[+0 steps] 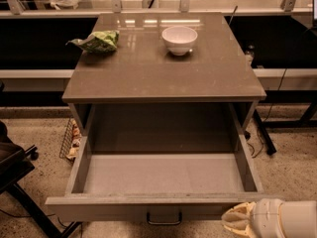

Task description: Close top drawer

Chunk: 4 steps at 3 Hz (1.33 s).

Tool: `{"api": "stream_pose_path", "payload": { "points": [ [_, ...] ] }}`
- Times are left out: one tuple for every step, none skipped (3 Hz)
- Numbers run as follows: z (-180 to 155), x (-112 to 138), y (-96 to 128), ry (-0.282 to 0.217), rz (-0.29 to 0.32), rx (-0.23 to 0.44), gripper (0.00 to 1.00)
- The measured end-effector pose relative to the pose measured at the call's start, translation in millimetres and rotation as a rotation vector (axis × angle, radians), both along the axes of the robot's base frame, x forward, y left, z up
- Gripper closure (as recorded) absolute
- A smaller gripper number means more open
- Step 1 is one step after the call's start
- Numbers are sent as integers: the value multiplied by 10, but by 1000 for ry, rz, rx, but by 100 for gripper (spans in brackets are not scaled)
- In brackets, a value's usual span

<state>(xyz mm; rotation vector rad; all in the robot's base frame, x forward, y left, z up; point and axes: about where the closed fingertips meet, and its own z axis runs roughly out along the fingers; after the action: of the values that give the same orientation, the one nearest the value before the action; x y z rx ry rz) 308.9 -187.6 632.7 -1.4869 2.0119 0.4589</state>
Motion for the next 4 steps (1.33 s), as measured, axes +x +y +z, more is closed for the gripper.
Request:
{"api": "stream_pose_path", "payload": {
  "points": [
    [-18, 261, 145, -17, 38, 0, 100],
    [-18, 273, 152, -18, 40, 0, 100],
    [-76, 586, 318, -29, 67, 13, 100],
    [-89, 655, 369, -32, 73, 17, 100]
  ]
}}
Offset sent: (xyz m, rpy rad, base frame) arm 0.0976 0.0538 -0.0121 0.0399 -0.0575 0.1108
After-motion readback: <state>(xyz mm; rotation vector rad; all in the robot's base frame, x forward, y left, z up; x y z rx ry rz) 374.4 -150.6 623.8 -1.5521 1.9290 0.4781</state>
